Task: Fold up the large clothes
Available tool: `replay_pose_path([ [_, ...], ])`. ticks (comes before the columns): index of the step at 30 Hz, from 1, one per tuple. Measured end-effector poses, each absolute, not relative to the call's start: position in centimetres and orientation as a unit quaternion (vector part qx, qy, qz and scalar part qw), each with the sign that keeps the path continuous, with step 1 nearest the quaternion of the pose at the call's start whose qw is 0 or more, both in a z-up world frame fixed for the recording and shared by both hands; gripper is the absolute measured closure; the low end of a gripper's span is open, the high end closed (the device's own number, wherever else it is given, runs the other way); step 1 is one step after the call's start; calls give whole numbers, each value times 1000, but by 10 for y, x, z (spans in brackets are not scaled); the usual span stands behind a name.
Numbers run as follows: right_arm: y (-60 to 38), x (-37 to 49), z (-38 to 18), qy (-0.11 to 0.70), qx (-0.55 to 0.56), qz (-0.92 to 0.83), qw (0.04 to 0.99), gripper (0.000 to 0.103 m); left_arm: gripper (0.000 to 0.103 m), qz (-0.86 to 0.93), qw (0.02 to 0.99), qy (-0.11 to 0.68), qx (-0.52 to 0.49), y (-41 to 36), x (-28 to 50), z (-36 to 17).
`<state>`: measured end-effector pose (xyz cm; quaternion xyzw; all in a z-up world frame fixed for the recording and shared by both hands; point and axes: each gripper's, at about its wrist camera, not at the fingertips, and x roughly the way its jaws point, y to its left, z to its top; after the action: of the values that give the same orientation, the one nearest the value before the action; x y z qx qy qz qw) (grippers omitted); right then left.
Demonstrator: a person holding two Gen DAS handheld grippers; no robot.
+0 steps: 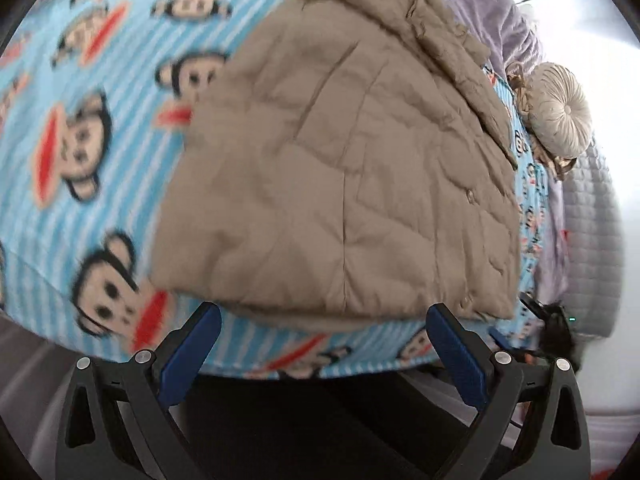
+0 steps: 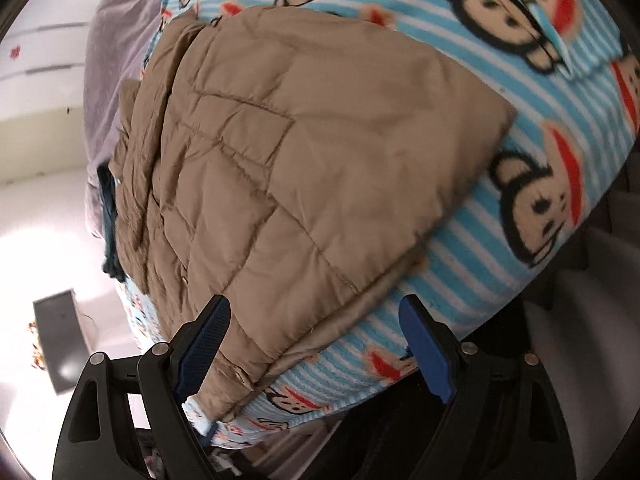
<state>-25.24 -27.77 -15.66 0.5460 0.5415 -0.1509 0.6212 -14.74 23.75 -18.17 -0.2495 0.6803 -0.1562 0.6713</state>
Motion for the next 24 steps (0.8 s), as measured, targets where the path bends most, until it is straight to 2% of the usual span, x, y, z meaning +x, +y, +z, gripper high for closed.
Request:
replay_pose_path([
  [6,-287,-261,-177,520,588,-154,600,15,0,-177,628,702,-285,215,-144,-216],
  [15,-295,-261,-189,473,634,-151,592,14,2,-172,651,680,-290,195,-129,-215],
  [17,-296,-261,-191,468,642,-157,587,16,13,-161,662,678,-275,194,-129,-213],
  [18,-297,-262,-191,463,647,-160,584,19,27,-155,669,678,-263,194,-129,-212],
  [19,-297,-263,-191,459,652,-161,582,27,48,-152,673,678,-255,193,-129,-211],
  [20,-298,-264,-190,457,656,-160,579,31,59,-151,676,677,-249,194,-128,-210],
  [21,-299,-265,-191,455,661,-159,575,41,75,-151,677,675,-250,198,-129,-210],
  [22,-298,-263,-190,456,660,-160,574,59,77,-150,680,672,-254,201,-128,-208],
  [23,-299,-263,-189,461,657,-161,575,72,77,-150,685,665,-256,204,-127,-204],
  [24,-299,-261,-188,471,646,-167,577,89,85,-150,692,659,-254,205,-126,-199],
])
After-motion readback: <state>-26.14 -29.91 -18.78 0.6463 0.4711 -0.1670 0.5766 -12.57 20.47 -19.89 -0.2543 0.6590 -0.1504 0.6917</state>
